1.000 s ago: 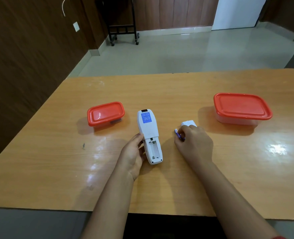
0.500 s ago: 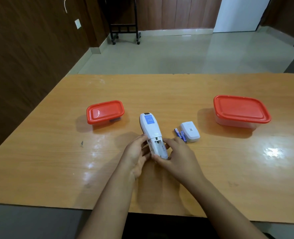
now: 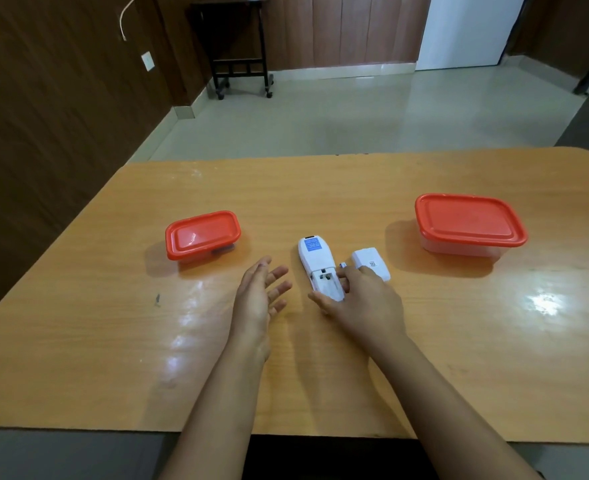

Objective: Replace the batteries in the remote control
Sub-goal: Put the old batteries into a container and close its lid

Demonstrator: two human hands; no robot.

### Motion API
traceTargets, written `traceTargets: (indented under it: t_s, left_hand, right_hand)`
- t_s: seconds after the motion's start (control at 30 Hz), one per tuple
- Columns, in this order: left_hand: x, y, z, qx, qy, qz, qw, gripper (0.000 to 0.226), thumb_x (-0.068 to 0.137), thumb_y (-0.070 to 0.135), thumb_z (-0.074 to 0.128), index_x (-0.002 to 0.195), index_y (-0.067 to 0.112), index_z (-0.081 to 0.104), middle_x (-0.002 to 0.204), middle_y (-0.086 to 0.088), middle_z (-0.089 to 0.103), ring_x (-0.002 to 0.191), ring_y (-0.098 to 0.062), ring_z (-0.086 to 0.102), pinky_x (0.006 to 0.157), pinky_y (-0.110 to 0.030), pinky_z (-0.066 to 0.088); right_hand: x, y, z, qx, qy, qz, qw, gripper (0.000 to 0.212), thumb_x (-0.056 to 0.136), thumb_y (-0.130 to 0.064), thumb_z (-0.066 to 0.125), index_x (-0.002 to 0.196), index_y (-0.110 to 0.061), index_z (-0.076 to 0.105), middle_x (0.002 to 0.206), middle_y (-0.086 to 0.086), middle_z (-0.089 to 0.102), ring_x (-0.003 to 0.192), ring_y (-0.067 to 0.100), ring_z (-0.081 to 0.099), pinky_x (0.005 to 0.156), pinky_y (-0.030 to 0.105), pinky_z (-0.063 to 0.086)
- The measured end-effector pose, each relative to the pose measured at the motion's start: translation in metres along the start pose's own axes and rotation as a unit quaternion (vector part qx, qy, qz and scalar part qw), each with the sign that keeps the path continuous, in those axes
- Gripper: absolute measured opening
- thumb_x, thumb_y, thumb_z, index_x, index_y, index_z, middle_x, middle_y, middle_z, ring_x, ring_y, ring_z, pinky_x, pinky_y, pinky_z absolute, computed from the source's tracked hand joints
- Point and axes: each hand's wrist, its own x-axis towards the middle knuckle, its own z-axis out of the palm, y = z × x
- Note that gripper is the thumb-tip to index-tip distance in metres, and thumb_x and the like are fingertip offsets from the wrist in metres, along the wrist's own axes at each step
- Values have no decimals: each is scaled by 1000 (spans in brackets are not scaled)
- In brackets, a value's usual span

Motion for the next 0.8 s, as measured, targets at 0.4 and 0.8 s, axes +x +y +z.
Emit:
traceTargets:
  t_s: [0.4, 0.8]
  left_hand:
    - [-13, -11, 34, 109, -117, 47, 986, 32, 101, 25, 36, 106, 18, 67, 81, 2, 69, 75, -12, 62, 70, -24, 45]
    - [-13, -19, 51, 119, -155, 62, 979, 24, 99, 23, 43, 106, 19, 66, 88, 6, 70, 78, -12, 60, 77, -34, 45]
  right_hand:
    - [18, 87, -63, -8, 289, 40, 957, 22, 80, -20, 64, 102, -16, 67, 99, 6, 65, 96, 32, 56, 72, 40, 49]
    - [44, 129, -79, -179, 277, -114, 937, 26, 77, -7, 59, 97, -18, 73, 90, 6, 68, 80, 34, 62, 70, 40, 44]
